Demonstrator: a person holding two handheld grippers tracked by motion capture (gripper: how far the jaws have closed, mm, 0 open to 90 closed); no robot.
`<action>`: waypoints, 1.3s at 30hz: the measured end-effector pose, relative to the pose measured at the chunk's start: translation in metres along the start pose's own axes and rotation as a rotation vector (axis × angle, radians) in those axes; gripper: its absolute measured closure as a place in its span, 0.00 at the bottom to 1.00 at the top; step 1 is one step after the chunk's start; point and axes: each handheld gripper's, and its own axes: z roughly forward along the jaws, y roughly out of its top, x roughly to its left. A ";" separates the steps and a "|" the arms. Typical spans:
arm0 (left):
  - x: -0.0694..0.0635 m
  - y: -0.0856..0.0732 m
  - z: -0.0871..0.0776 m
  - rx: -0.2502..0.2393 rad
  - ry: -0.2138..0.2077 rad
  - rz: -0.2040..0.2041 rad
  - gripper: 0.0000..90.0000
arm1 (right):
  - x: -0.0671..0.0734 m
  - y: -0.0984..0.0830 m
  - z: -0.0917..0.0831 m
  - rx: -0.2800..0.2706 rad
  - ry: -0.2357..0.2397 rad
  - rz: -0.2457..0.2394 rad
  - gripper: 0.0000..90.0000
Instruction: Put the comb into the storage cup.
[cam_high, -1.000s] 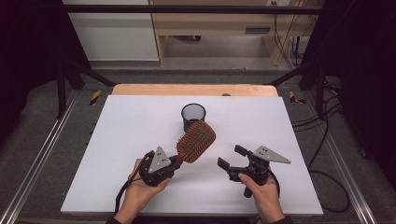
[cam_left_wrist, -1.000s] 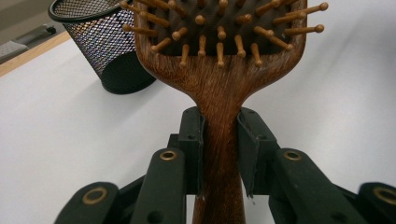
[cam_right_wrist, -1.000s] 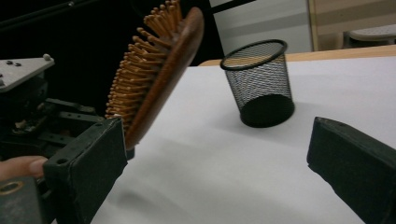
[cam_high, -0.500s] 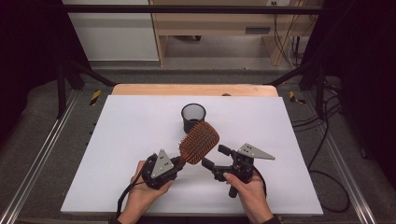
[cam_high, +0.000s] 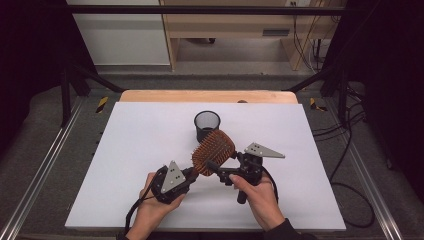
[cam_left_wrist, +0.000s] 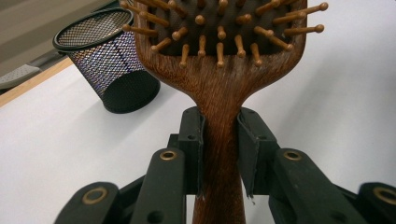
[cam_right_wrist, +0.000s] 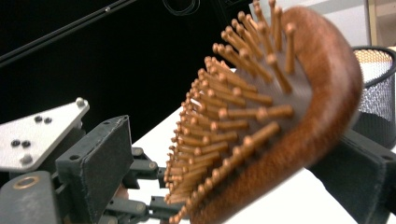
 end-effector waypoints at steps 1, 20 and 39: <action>0.000 0.000 0.000 -0.003 0.001 -0.002 0.81 | 0.001 0.002 0.001 -0.001 -0.001 0.000 0.11; 0.002 -0.002 -0.002 -0.007 0.015 0.000 0.81 | -0.001 0.020 0.011 0.000 -0.028 0.010 0.22; 0.005 -0.003 -0.005 -0.025 0.015 -0.018 0.81 | 0.000 0.024 0.016 -0.004 -0.001 0.029 0.31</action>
